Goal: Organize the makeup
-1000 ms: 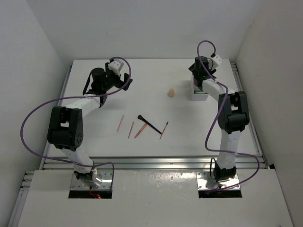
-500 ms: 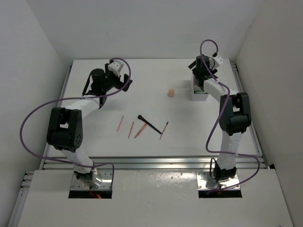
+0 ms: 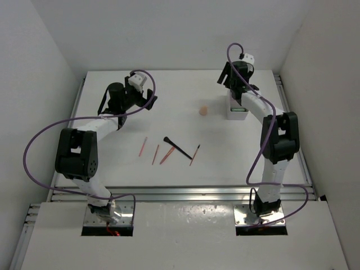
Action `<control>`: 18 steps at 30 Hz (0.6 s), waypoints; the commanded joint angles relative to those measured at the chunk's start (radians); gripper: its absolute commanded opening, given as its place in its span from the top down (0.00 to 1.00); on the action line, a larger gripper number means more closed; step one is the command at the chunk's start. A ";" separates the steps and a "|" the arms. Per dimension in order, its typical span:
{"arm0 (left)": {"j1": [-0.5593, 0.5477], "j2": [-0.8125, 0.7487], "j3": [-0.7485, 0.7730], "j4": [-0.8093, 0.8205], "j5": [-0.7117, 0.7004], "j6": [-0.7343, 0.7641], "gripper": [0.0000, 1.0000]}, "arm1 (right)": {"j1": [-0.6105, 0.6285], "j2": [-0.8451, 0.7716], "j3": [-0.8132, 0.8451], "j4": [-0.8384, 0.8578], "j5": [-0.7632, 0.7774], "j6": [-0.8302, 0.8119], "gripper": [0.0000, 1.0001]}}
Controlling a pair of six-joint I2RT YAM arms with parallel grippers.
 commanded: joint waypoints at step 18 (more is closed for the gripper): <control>0.012 -0.049 -0.006 0.014 0.030 0.008 0.06 | -0.098 -0.004 0.016 -0.049 -0.111 0.067 0.38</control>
